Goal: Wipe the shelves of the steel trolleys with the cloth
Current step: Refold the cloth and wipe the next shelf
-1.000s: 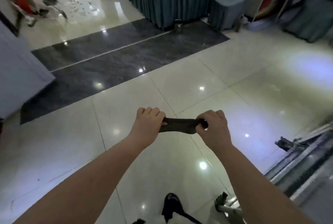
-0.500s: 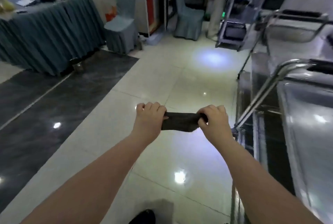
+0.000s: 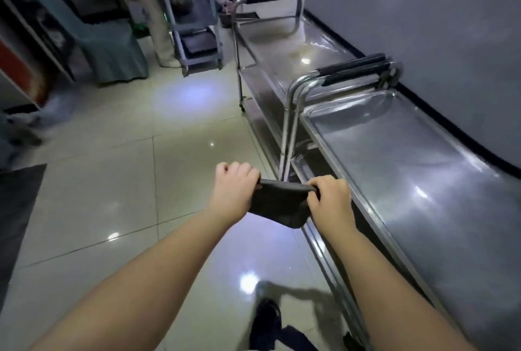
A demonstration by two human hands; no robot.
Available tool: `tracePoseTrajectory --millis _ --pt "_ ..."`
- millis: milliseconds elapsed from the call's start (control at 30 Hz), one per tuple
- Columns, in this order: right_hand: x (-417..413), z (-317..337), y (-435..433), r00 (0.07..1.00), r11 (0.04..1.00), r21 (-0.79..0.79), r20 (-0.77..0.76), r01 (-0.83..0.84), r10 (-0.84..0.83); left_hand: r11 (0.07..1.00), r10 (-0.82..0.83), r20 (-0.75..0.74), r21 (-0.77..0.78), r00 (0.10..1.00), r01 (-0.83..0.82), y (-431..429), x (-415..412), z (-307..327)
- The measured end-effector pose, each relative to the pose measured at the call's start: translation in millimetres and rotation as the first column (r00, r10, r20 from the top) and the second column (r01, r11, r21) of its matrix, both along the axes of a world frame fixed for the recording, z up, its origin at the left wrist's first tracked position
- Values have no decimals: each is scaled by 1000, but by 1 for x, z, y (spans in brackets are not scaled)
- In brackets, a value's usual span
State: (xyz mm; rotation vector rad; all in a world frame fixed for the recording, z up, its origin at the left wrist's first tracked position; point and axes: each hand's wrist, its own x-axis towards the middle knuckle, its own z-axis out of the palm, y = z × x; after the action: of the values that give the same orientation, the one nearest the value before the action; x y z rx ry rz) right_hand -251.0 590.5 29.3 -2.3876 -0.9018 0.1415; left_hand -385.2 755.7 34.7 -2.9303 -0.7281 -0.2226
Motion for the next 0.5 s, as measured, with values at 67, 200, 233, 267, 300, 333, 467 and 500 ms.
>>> tracePoseTrajectory --millis 67,200,233,267,300,333,467,500 --pt "22 -7 5 997 998 3 -25 67 -67 998 -69 -41 9 997 70 13 29 -2" --pt "48 -18 18 982 986 -31 -82 166 -168 981 -193 -127 -23 973 192 38 74 -10" --pt "51 -21 21 977 982 -47 -101 184 -188 974 -227 -151 -41 962 223 45 83 -14" --pt "52 -24 23 971 978 -58 -117 202 -208 965 -261 -172 -48 950 256 53 93 -20" --pt "53 -28 25 966 973 -69 -127 219 -227 956 -294 -193 -51 936 290 60 102 -26" --pt "54 -33 27 961 968 -87 -126 235 -245 944 -329 -211 -55 920 325 68 112 -32" --pt "57 -52 43 922 915 -171 -74 364 -381 867 -494 -247 -69 834 494 96 154 -52" --pt "57 -57 48 902 895 -177 -67 409 -426 841 -536 -250 -71 806 537 102 164 -57"
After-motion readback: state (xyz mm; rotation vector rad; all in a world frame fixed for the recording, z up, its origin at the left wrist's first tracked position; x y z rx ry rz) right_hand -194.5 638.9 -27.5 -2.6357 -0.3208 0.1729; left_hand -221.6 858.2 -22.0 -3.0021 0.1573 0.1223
